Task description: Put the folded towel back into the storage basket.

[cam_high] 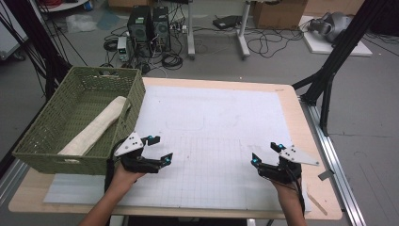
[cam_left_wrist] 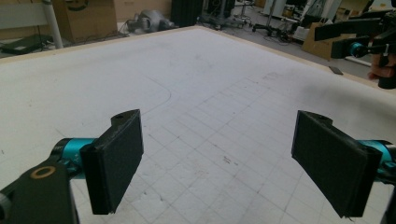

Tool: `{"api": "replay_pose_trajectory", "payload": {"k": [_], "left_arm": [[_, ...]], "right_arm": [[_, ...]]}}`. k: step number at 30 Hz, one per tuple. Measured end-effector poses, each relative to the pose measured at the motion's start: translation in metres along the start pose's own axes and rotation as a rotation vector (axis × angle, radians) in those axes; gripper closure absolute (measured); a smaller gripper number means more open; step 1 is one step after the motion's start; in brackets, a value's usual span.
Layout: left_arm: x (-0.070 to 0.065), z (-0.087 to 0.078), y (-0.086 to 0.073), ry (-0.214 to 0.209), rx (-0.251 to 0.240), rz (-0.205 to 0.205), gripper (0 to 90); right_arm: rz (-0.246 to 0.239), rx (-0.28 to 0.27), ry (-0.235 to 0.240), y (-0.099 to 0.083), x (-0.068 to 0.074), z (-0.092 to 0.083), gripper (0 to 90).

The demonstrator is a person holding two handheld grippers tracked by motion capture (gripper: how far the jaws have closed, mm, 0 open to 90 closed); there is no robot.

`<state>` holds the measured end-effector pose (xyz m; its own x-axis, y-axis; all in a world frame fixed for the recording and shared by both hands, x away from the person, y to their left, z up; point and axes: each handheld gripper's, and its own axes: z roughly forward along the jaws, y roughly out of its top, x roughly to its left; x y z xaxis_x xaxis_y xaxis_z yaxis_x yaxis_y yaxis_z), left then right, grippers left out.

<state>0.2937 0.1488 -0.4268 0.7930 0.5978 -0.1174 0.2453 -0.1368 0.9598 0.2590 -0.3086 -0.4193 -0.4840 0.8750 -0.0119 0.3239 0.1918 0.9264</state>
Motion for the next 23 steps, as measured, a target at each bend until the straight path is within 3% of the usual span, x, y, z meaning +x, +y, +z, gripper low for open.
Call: {"api": "replay_pose_trajectory", "payload": {"k": [4,9,23], "left_arm": [[-0.001,0.003,-0.005,-0.001,0.003,0.006,17.1],[-0.002,0.006,-0.012,0.003,0.023,0.001,17.0],[-0.004,0.009,-0.014,0.0,0.028,-0.001,17.0]], "right_arm": [[-0.006,0.025,-0.012,-0.006,-0.003,0.003,16.6],[0.026,0.039,-0.023,-0.01,-0.009,0.005,16.5],[0.013,0.056,-0.031,-0.011,-0.011,0.007,16.6]]}}
